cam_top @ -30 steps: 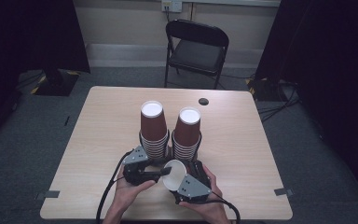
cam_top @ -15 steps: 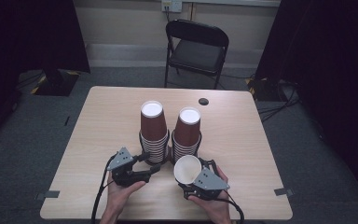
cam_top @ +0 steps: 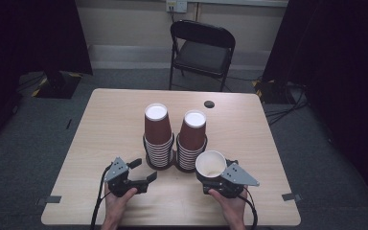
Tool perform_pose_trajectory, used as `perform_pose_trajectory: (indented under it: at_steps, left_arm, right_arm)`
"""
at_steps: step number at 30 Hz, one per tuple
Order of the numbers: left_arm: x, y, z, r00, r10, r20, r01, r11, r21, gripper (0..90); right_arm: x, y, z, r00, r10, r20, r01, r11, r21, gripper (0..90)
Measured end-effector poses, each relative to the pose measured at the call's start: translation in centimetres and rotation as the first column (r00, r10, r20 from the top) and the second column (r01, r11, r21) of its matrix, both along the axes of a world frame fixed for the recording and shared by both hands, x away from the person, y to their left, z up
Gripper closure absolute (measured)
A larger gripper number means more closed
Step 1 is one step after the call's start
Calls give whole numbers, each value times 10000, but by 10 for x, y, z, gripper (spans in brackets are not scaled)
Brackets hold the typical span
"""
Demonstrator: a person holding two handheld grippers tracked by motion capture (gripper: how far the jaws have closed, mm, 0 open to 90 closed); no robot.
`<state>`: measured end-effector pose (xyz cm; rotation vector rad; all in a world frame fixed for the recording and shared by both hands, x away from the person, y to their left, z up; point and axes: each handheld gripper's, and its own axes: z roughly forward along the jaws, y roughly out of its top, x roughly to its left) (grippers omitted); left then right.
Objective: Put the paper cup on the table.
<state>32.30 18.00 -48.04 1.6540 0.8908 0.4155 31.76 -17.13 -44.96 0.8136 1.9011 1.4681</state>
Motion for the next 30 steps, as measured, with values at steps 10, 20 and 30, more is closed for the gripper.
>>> perform_pose_trajectory:
  at_steps: [10,20,30]
  left_arm:
    - [-8,5,-9,9987,256,449,-239,9990,-385,161]
    - [-15,2,-16,9897,1098,915,-1101,9939,-16,161]
    - [-17,-5,-16,9852,787,1526,-887,9942,601,158]
  right_arm:
    - [13,-25,9,9980,-622,89,615,9960,642,120]
    - [39,-40,10,9937,-1115,-75,1115,9851,1306,123]
    - [70,-43,10,9864,-1643,-4,1629,9776,1332,121]
